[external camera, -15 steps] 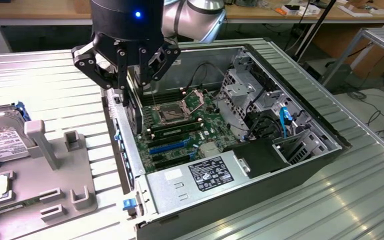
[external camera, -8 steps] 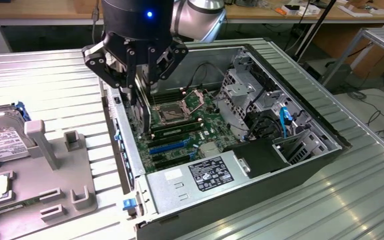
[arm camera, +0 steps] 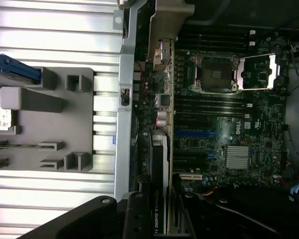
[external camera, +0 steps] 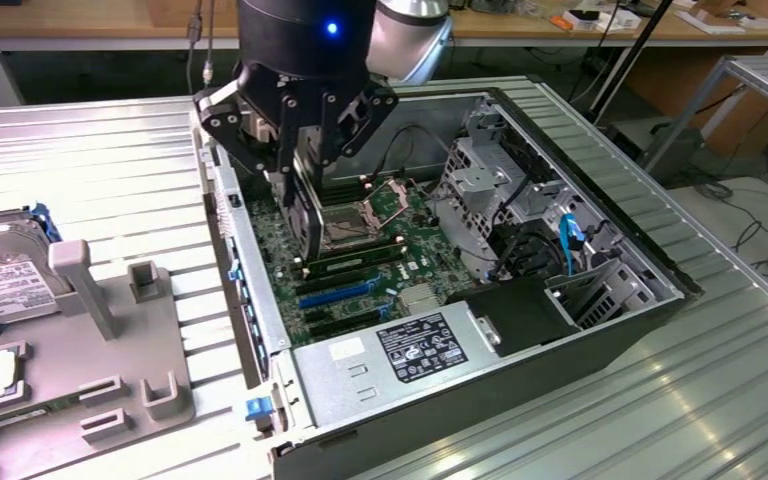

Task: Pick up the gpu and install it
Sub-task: 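Pick up the gpu and move the gpu toward the slot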

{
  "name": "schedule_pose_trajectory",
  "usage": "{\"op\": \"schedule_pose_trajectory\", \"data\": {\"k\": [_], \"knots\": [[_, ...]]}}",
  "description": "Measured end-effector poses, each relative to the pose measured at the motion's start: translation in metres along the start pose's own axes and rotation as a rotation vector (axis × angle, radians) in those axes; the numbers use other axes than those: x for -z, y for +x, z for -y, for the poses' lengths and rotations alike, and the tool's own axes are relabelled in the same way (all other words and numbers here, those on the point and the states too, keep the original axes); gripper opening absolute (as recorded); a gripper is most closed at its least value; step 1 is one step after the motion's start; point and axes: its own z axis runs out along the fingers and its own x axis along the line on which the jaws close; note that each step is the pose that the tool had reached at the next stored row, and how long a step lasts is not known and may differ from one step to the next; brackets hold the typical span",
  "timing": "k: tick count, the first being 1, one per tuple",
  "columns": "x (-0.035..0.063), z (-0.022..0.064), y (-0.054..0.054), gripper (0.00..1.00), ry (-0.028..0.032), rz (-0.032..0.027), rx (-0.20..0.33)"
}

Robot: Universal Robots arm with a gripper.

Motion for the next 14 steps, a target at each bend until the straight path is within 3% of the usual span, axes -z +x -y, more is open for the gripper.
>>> {"op": "schedule_pose_trajectory", "data": {"k": [14], "knots": [[-0.0005,0.0014,-0.027,0.27,0.0000,-0.0002,0.000]]}}
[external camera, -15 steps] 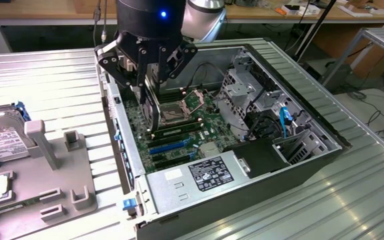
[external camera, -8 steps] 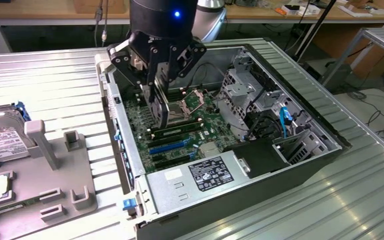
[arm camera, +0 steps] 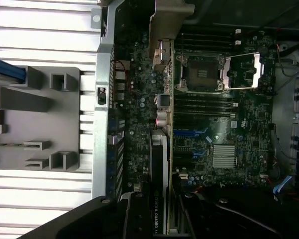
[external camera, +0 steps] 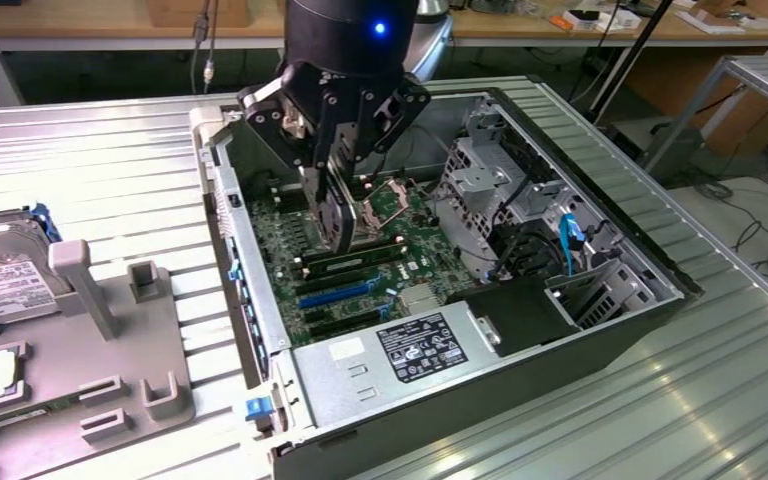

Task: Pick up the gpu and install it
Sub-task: 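Pick up the gpu and move the gpu toward the slot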

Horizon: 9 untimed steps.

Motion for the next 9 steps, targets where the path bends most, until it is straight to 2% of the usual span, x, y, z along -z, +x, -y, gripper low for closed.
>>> {"op": "schedule_pose_trajectory", "data": {"k": [9], "knots": [[-0.0002,0.0006,-0.012,0.27,0.0000,-0.0001,0.000]]}}
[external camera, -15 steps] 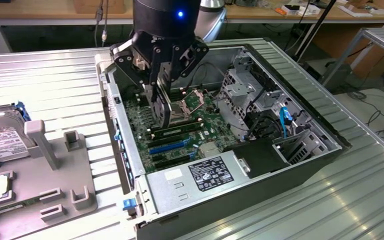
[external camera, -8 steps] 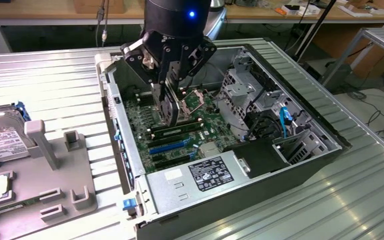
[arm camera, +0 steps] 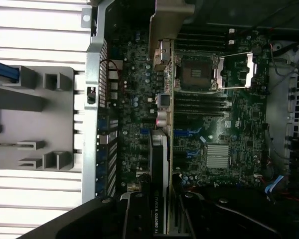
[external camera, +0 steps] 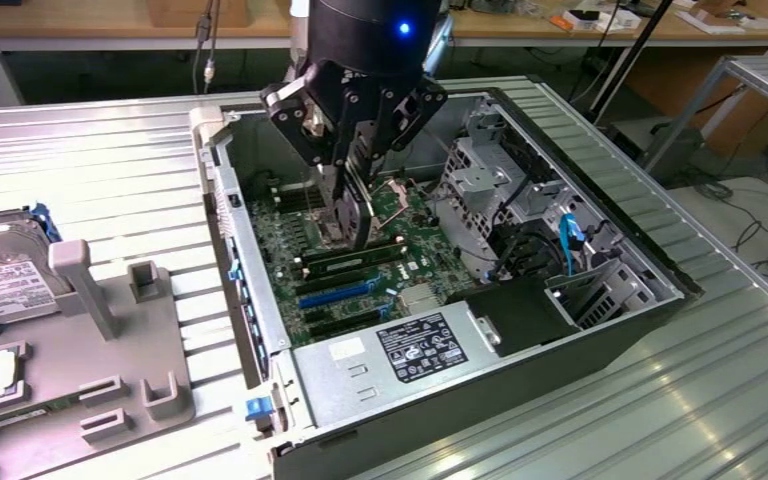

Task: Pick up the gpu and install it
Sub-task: 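Pick up the gpu and move the gpu toward the slot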

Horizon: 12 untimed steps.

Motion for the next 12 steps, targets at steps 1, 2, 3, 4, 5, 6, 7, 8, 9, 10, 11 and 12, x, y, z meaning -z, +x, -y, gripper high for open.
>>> {"op": "schedule_pose_trajectory", "data": {"k": [1,2,3,4,5,6,7,8,9,10,11,12], "knots": [[0.0000,0.0001,-0.002,0.27,0.0000,0.0000,0.000],[-0.0001,0.0002,-0.005,0.27,0.0000,0.0000,0.000],[-0.0002,0.0004,-0.007,0.27,-0.0001,0.0000,0.000],[-0.0002,0.0005,-0.010,0.27,0.0000,0.0000,0.000],[-0.0002,0.0006,-0.013,0.27,0.0000,0.0000,0.000],[-0.0003,0.0007,-0.014,0.27,0.0000,0.0000,0.000],[-0.0003,0.0008,-0.016,0.27,-0.0001,0.0000,0.000],[-0.0003,0.0010,-0.020,0.27,0.0000,-0.0002,0.000],[-0.0004,0.0013,-0.025,0.27,0.0000,-0.0005,0.000],[-0.0005,0.0014,-0.029,0.27,0.0000,-0.0008,0.000],[-0.0005,0.0015,-0.031,0.27,0.0000,-0.0010,0.000],[-0.0006,0.0017,-0.034,0.27,-0.0001,-0.0010,0.000]]}}
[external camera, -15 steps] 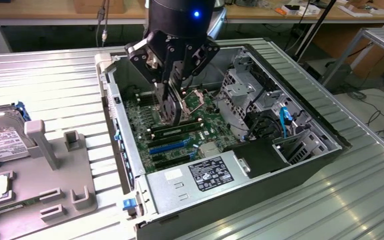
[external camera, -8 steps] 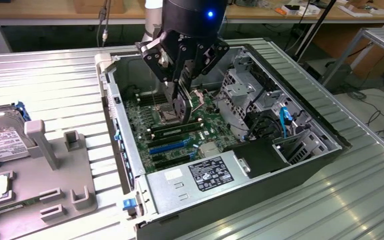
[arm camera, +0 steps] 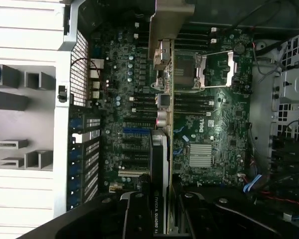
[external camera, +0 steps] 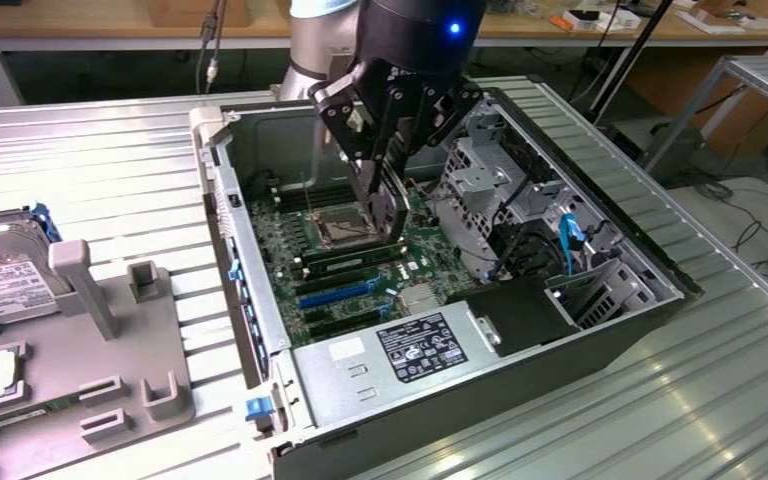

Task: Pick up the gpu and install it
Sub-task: 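Pick up the gpu and move the gpu toward the slot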

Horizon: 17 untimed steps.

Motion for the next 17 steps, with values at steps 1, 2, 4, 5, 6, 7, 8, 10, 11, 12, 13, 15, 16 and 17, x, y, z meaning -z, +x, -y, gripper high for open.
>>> {"op": "schedule_pose_trajectory", "data": {"k": [1,2,4,5,6,7,8,10,11,12,13,15,16,17], "knots": [[0.0000,0.0001,-0.003,0.27,0.0000,-0.0002,0.000],[0.0000,0.0003,-0.005,0.27,0.0001,-0.0004,0.000],[-0.0002,0.0007,-0.014,0.27,-0.0001,-0.0011,0.000],[-0.0002,0.0008,-0.017,0.27,0.0001,-0.0012,0.000],[-0.0002,0.0009,-0.019,0.27,0.0001,-0.0013,0.000],[-0.0003,0.0011,-0.022,0.27,0.0001,-0.0014,0.000],[-0.0003,0.0012,-0.024,0.27,0.0001,-0.0014,0.000],[-0.0004,0.0013,-0.027,0.27,0.0000,-0.0014,0.000],[-0.0004,0.0014,-0.028,0.27,0.0000,-0.0014,0.000],[-0.0004,0.0016,-0.031,0.27,0.0000,-0.0015,0.000],[-0.0005,0.0017,-0.034,0.27,0.0000,-0.0015,0.000],[-0.0006,0.0020,-0.039,0.27,0.0000,-0.0017,0.000],[-0.0006,0.0021,-0.043,0.27,0.0000,-0.0018,0.000],[-0.0006,0.0022,-0.045,0.27,0.0000,-0.0018,0.000]]}}
